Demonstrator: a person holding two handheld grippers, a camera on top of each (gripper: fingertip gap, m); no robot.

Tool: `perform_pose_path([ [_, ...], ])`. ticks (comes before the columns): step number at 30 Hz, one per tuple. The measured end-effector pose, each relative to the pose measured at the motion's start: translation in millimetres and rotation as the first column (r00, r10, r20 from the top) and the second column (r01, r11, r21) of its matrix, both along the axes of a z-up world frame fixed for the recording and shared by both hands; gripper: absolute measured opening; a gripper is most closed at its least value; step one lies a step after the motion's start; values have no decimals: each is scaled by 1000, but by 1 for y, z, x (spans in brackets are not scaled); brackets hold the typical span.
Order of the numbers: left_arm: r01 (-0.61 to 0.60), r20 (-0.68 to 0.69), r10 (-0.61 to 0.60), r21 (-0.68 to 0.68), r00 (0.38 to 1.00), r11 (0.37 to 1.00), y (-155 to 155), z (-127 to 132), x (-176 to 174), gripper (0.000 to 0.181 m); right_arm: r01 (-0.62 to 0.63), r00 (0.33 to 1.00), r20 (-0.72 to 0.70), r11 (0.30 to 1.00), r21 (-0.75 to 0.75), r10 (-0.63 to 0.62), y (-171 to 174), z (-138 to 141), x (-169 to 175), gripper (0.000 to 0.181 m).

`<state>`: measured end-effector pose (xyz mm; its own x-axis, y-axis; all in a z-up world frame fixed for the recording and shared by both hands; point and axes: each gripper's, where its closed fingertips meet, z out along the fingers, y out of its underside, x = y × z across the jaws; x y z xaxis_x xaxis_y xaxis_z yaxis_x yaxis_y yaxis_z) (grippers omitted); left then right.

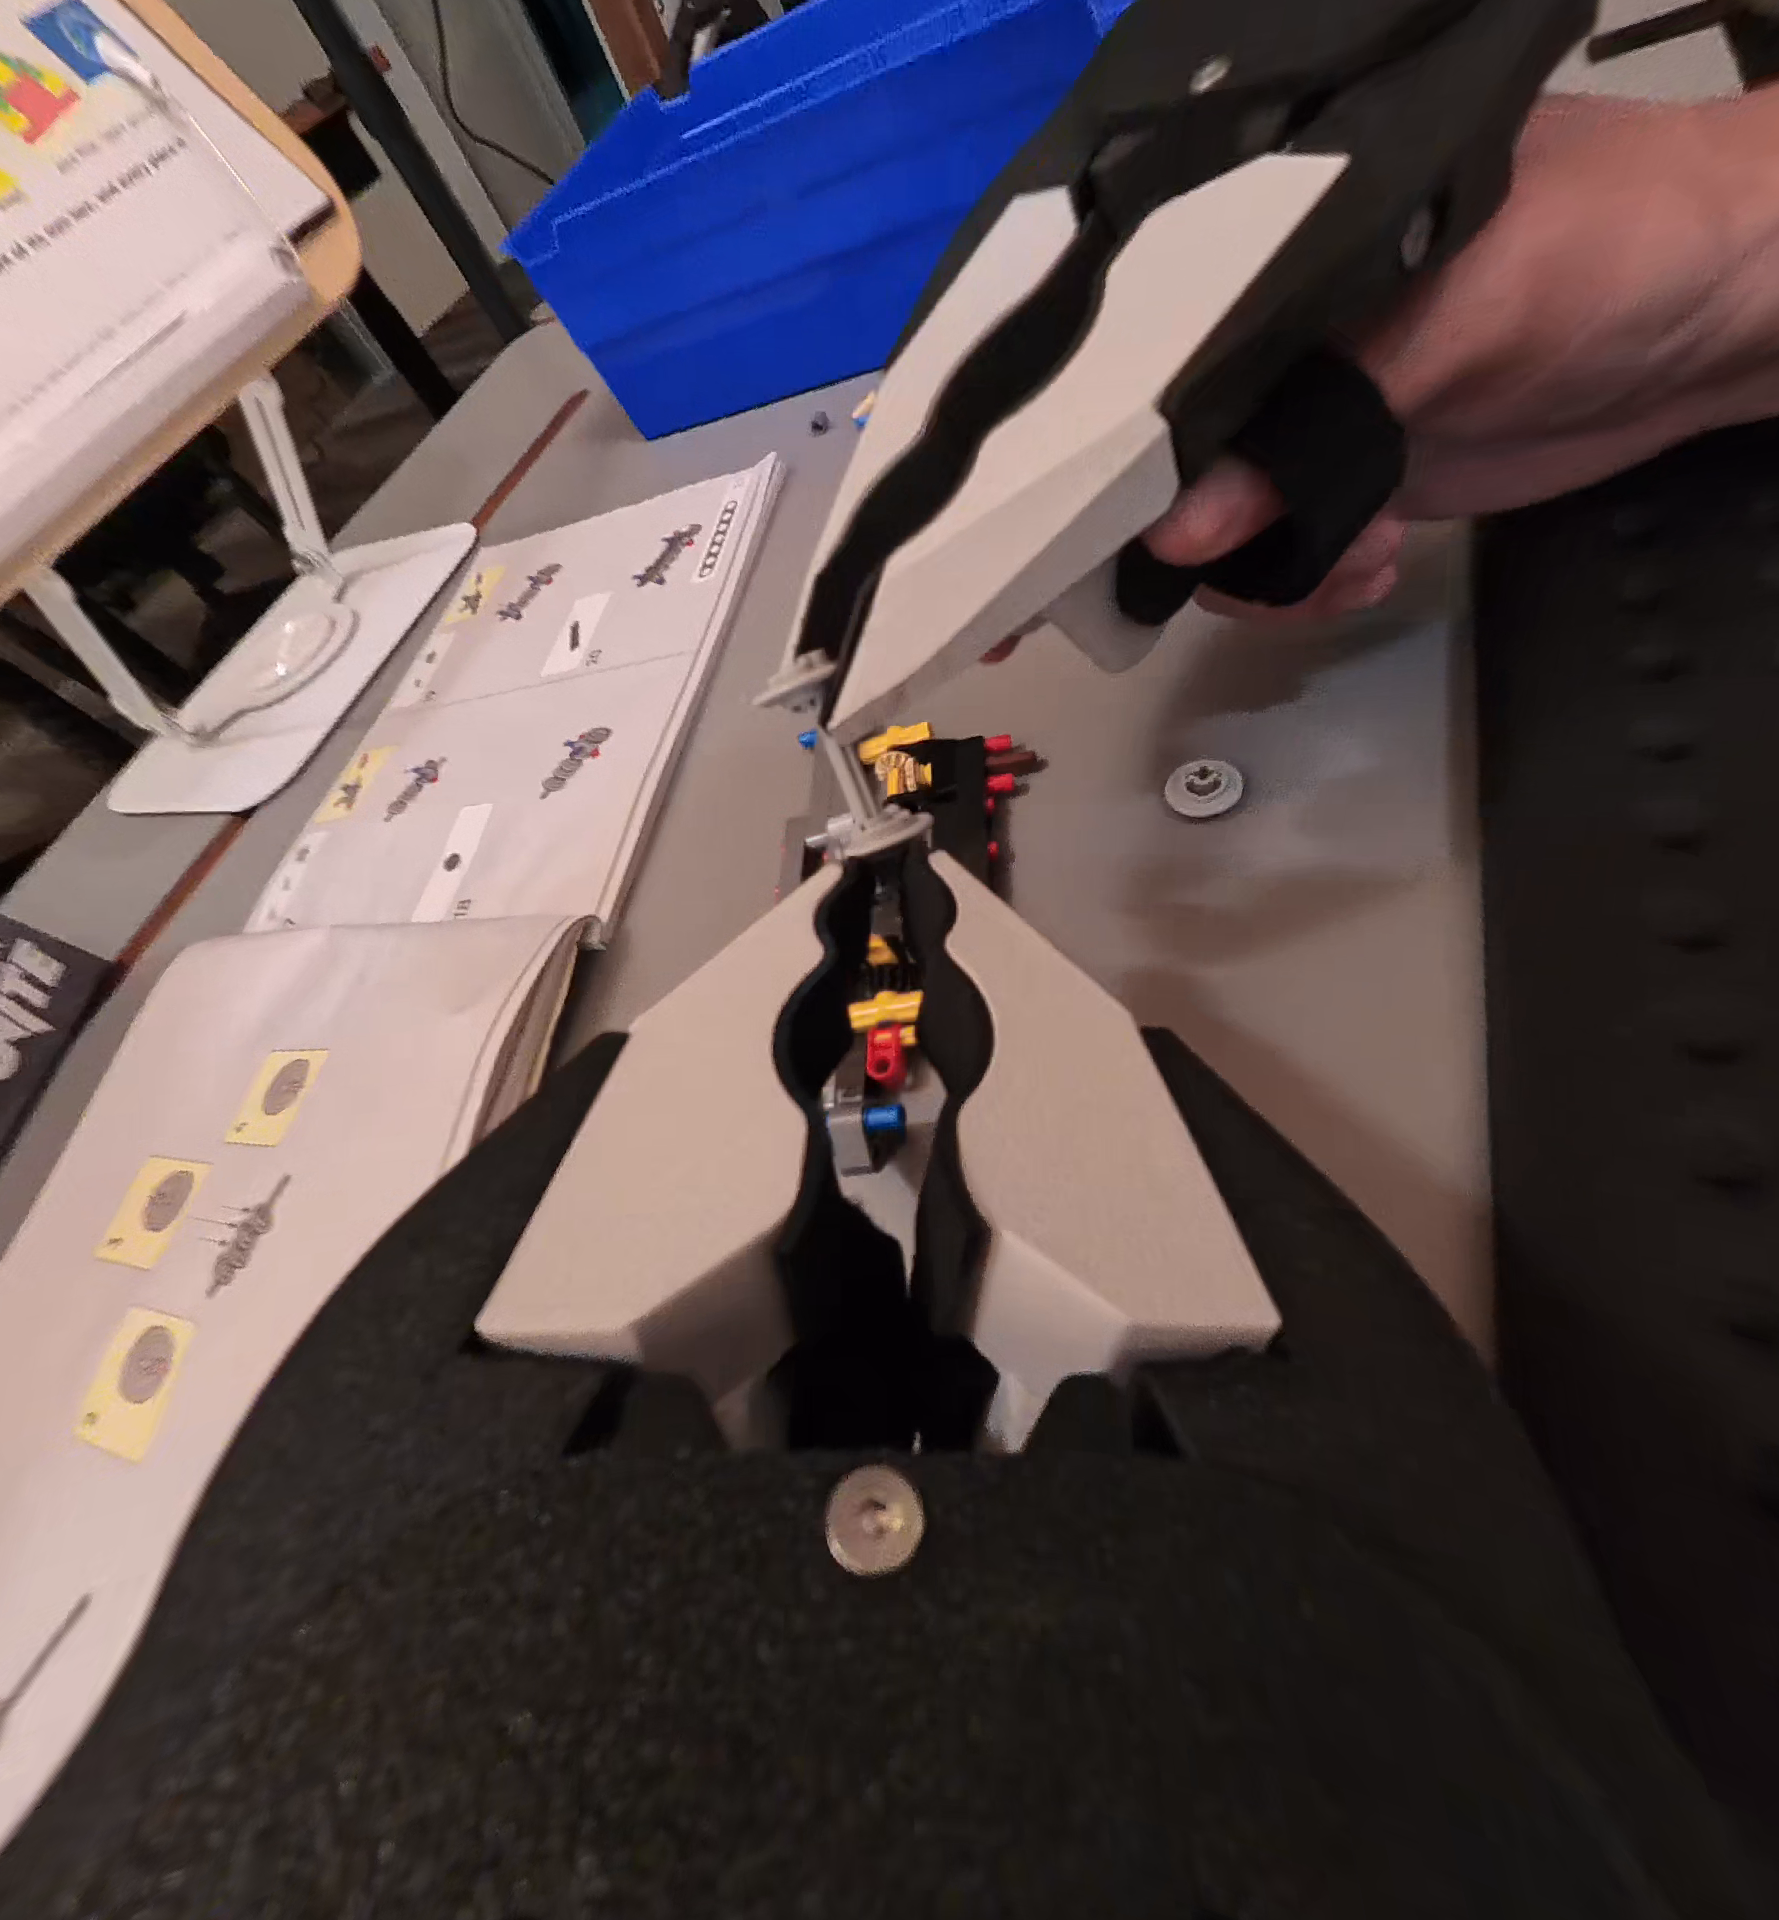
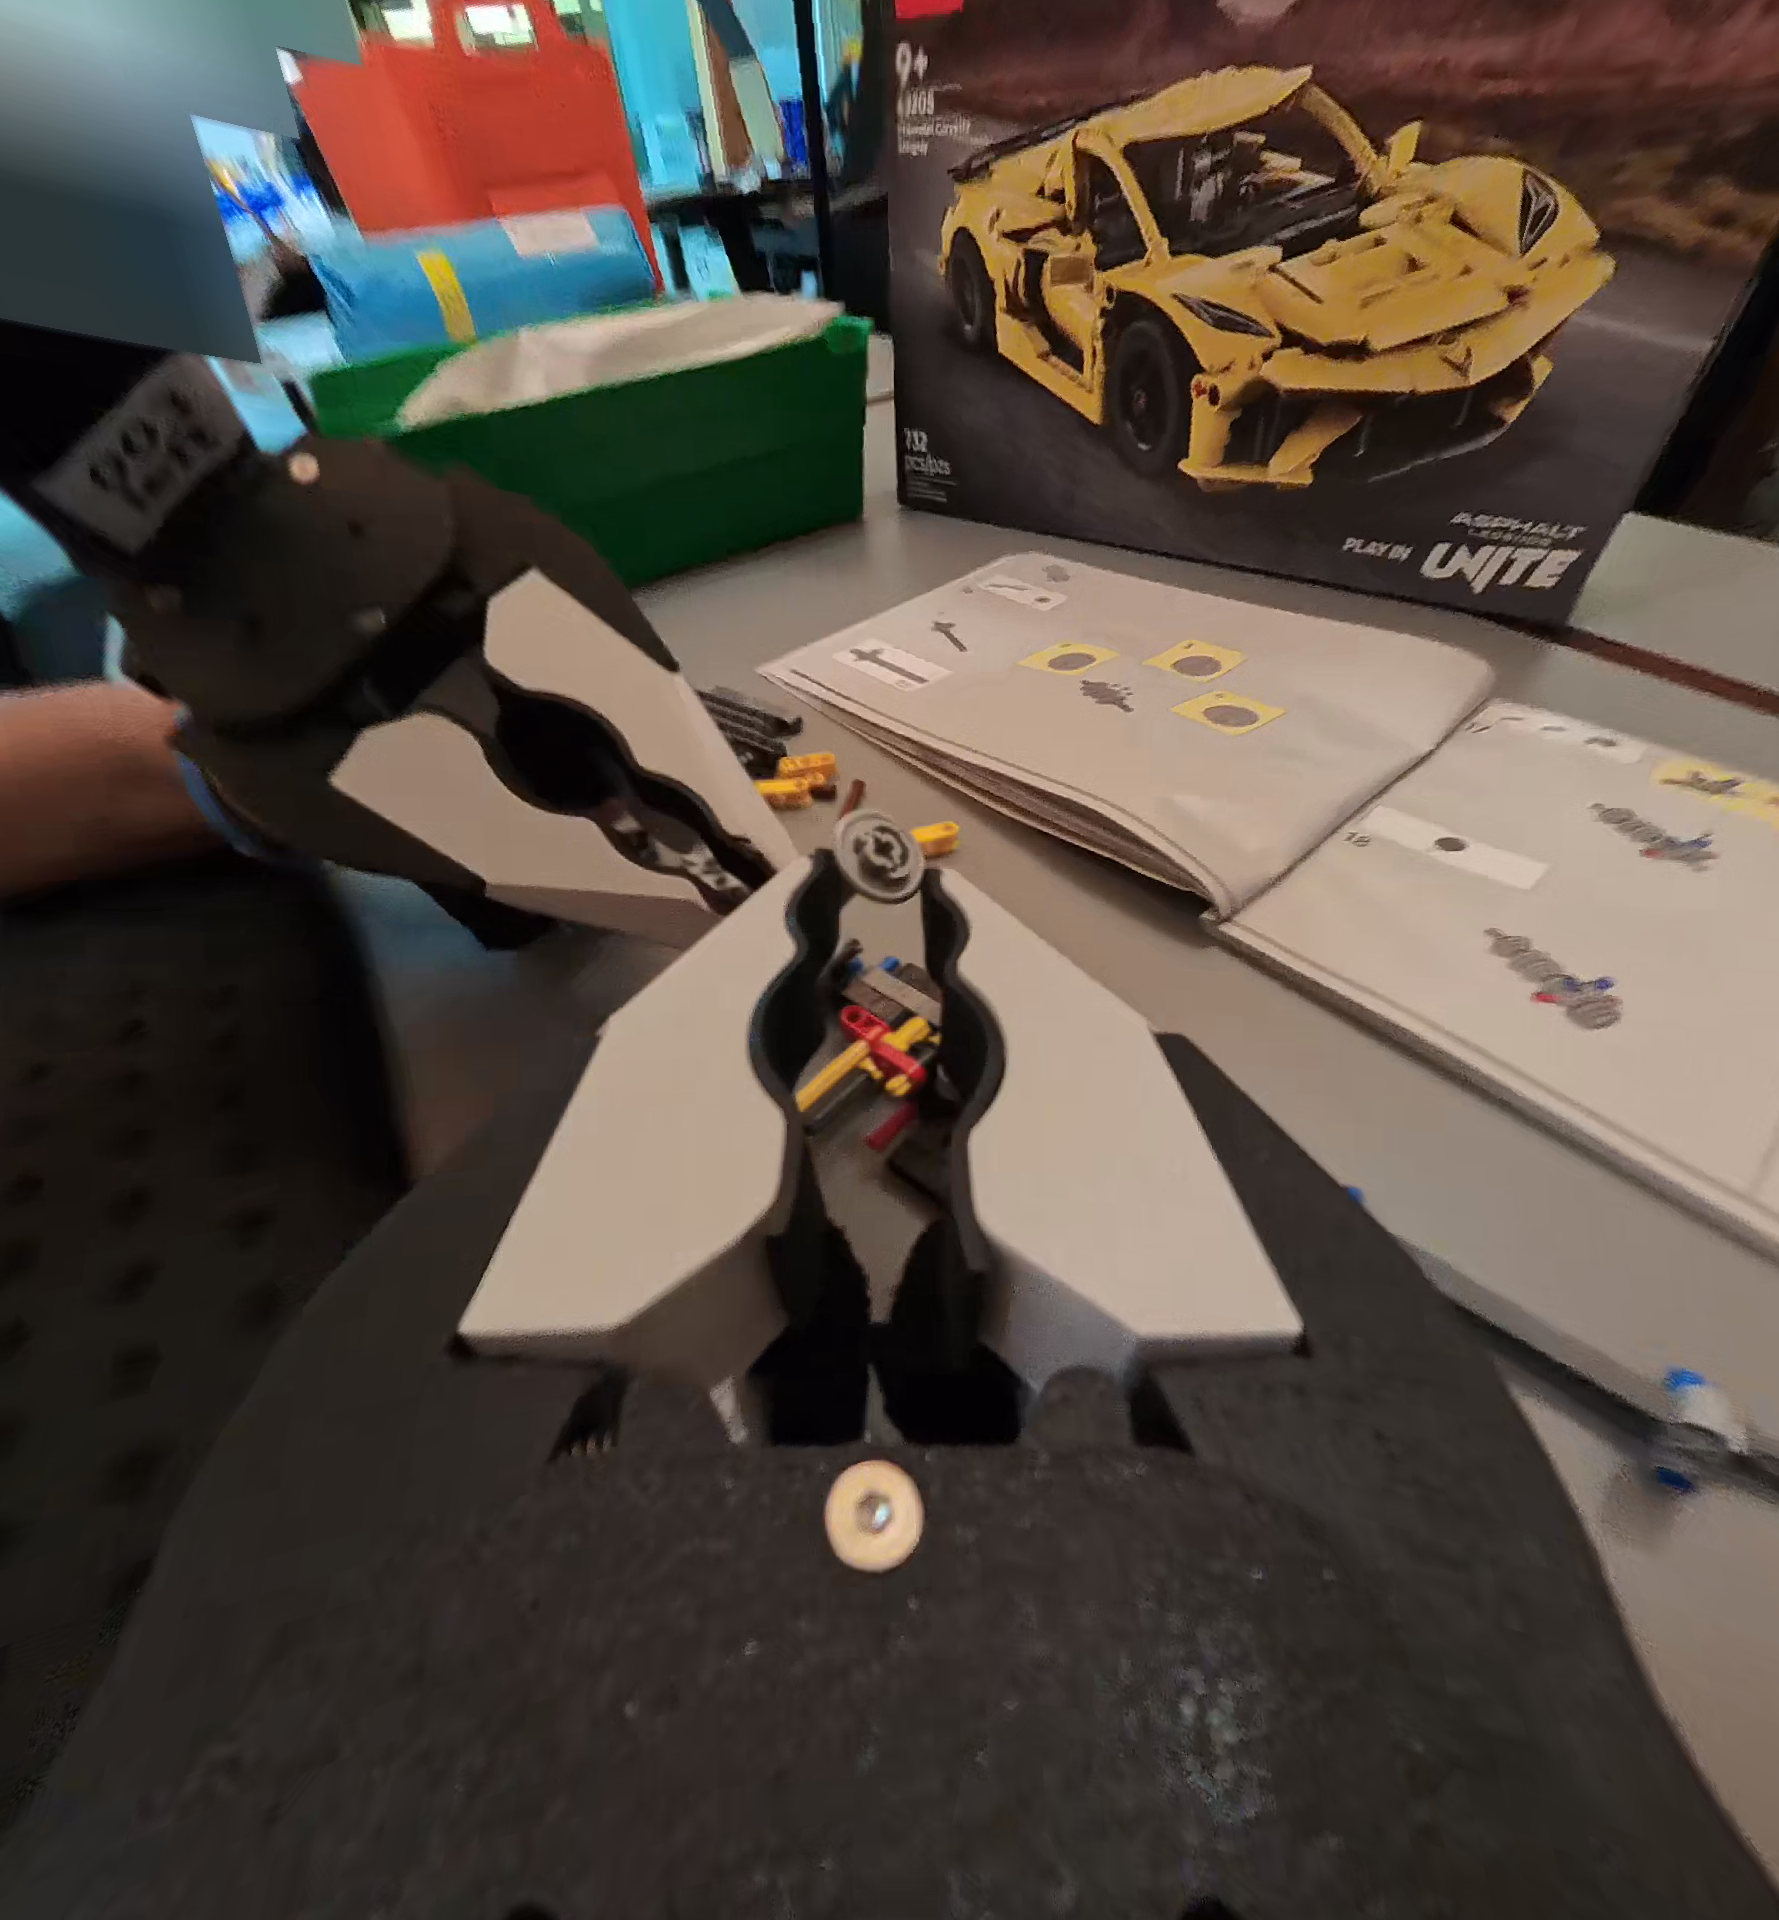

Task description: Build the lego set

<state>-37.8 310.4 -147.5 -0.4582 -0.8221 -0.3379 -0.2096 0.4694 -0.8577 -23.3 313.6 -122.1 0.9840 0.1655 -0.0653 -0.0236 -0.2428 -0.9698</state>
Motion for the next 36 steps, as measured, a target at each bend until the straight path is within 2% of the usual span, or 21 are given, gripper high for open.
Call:
perform_pose_path([
  [2,0,-1,0,-4,1000,1000,2,0,0,3,7,998,67,1000,-24,-6,1,0,0,14],
  [4,3,-2,-3,-15,1000,1000,1,0,0,4,-1,998,70,999,-42,4,1,0,-1,15],
  [8,13,-31,-15,-68,999,998,1,-2,0,2,-56,997,44,994,-89,60,-2,-2,-7,42],
  [10,8,-47,-14,-116,999,993,3,-1,0,2,-45,987,152,994,-104,61,-5,-1,-6,50],
  [13,-1,-80,-19,-249,997,969,6,3,1,3,9,935,352,991,-130,38,-8,2,-2,55],
  [16,-2,-151,-74,-451,986,893,7,7,-1,3,19,845,528,980,-199,90,-4,-1,-5,62],
  [19,32,-141,-156,-632,978,774,5,22,-5,3,9,740,659,978,-210,135,6,3,-6,68],
  [22,27,-148,-192,-721,970,692,7,29,-7,3,-33,717,672,971,-236,188,15,5,-12,68],
  [28,11,-154,-242,-824,958,567,13,36,-10,3,-52,715,672,973,-224,193,26,12,-14,61],
  [36,13,-156,-234,-806,960,591,13,35,-10,3,-56,718,661,964,-261,221,26,10,-16,58],
])
